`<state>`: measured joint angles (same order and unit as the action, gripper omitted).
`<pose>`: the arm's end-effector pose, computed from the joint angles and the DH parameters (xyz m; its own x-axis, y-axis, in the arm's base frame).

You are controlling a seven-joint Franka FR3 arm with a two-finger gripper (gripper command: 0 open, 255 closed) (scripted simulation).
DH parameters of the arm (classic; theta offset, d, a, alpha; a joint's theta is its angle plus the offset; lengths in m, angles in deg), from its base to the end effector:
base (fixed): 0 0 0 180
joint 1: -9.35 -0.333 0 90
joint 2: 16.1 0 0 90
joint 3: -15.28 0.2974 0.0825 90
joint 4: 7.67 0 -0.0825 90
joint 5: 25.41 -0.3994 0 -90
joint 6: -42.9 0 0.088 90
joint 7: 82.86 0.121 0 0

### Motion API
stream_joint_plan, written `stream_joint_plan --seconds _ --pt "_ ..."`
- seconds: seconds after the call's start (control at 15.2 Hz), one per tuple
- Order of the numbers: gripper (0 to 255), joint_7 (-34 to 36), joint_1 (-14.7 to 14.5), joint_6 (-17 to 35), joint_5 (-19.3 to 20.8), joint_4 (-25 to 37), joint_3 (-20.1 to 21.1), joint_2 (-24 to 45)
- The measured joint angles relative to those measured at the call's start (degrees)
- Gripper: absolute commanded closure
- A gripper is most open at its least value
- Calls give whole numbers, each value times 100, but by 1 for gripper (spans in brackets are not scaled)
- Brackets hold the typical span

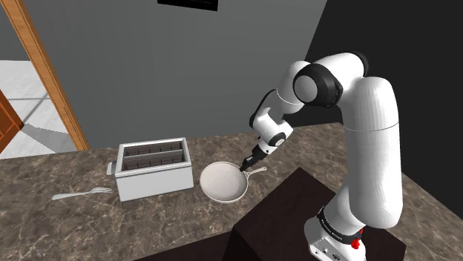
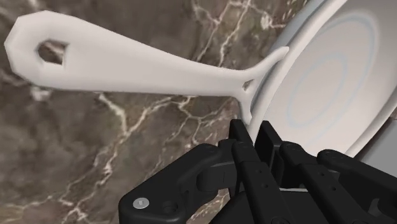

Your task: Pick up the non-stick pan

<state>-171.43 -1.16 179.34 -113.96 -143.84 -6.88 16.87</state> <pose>0.4147 -0.1045 0.0321 0.9754 -0.0935 0.1995 0.0219 -0.8599 -0.5100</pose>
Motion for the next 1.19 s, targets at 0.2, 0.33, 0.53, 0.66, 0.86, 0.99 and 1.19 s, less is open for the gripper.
stream_joint_plan --seconds 0.2,0.33,0.53,0.66,0.86,0.99,1.19 --pt "255 34 -9 3 37 -15 -13 -38" --pt "255 117 -39 18 133 -90 -54 -174" --pt "255 338 -115 53 363 -226 -139 -468" --pt "255 477 -143 58 531 -290 -206 -634" --pt "255 700 -216 95 778 -431 -297 -936" --pt "255 849 -261 119 944 -517 -357 -1128" --pt "255 1095 -324 143 1204 -601 -439 -1385"
